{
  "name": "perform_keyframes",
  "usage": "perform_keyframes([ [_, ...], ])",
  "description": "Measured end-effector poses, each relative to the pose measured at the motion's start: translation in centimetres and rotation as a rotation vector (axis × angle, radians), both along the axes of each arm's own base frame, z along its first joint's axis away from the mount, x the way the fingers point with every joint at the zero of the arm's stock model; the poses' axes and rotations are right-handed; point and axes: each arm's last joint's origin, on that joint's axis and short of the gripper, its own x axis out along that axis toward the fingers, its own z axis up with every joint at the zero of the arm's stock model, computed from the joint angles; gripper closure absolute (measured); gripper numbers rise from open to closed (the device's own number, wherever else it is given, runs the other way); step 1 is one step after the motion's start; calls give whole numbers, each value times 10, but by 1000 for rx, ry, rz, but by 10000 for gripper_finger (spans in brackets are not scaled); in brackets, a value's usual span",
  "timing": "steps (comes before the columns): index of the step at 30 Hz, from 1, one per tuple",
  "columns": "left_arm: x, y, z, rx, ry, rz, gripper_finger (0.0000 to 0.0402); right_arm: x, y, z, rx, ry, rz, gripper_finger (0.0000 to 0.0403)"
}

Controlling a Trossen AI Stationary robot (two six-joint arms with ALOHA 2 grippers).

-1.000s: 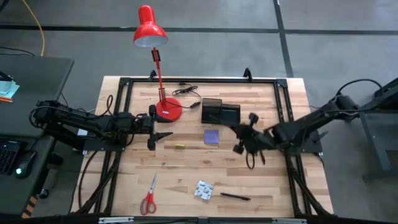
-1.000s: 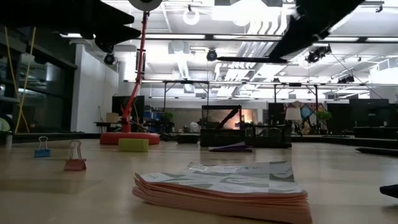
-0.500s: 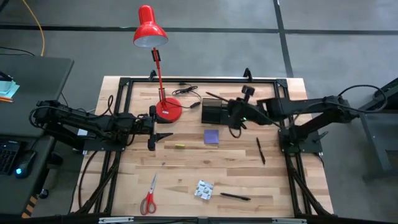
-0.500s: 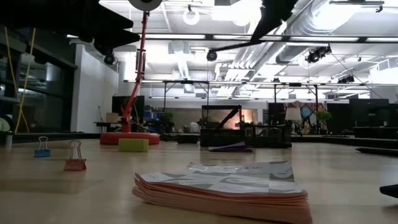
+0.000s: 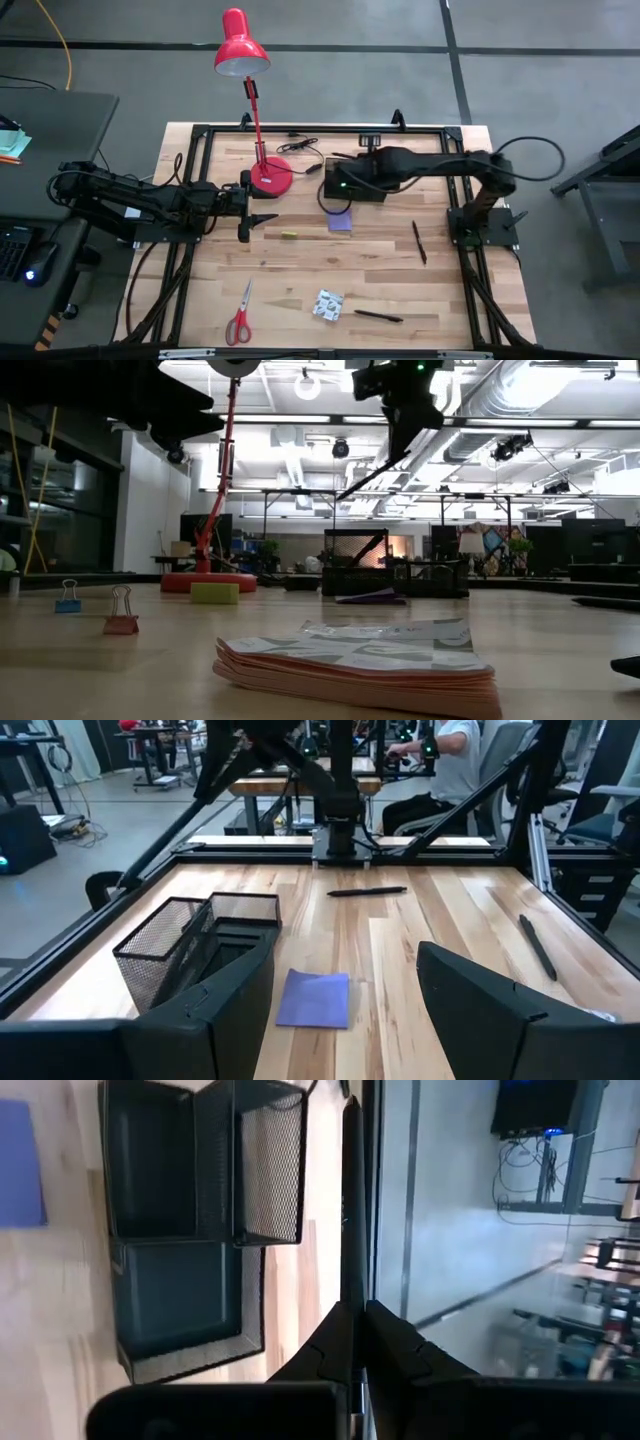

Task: Pick and place office supplies into organizer
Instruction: Put the black pen into the black desk organizer

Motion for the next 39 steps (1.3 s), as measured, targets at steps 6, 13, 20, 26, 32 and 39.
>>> perform_keyframes([
  [6,0,0,0,0,5,0,169,16,1,1,-16,120,10,403],
  [13,0,0,-1,0,7,0,169,29,0,-4,-32,290,126,403],
  [20,0,0,-1,0,8,0,169,31,-1,-13,-33,408,170,403],
  [26,0,0,-1,0,8,0,169,32,-1,-14,-28,464,250,403],
  [32,0,0,-1,0,8,0,169,41,-8,-15,-8,405,303,403],
  [39,0,0,-1,0,7,0,169,42,-21,-15,-1,389,275,403],
])
